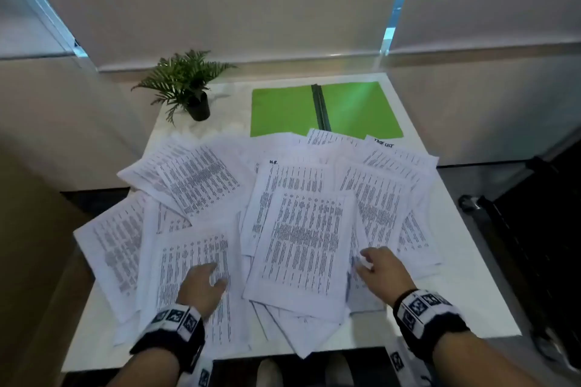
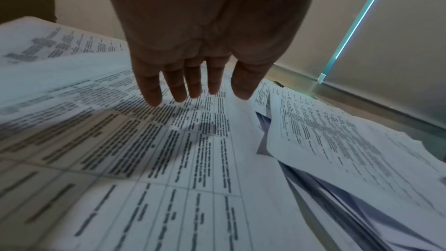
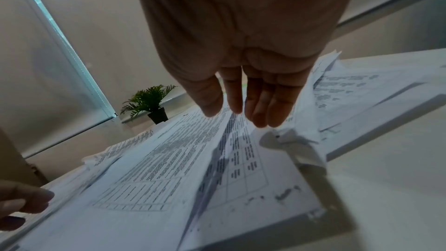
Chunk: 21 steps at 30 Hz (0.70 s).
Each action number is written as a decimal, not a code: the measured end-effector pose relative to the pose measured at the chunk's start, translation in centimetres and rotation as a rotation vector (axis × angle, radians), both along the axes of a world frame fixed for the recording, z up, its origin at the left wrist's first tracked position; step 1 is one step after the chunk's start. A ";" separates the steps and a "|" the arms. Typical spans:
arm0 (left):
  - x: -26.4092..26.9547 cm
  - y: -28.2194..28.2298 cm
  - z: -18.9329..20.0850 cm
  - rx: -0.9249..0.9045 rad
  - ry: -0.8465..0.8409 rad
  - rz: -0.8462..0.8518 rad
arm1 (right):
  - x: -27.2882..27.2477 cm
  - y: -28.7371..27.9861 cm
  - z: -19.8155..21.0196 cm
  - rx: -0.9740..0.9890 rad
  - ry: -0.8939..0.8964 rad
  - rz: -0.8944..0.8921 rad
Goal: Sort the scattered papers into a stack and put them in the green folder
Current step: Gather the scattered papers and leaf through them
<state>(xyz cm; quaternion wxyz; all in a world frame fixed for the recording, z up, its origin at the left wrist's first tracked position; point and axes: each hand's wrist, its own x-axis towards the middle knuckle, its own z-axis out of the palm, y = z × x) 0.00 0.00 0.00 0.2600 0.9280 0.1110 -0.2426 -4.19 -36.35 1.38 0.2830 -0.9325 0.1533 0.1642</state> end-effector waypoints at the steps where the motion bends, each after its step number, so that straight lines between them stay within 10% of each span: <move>1: 0.5 -0.1 -0.3 -0.003 -0.012 0.028 | 0.6 0.2 -0.4 0.015 -0.014 -0.041; 13: 2.1 2.9 -1.9 0.258 0.118 0.449 | 4.4 4.1 -2.0 -0.164 0.227 -0.271; 21: 0.4 8.1 -2.1 0.205 -0.006 0.599 | 5.5 3.6 -0.9 0.155 -0.219 -0.335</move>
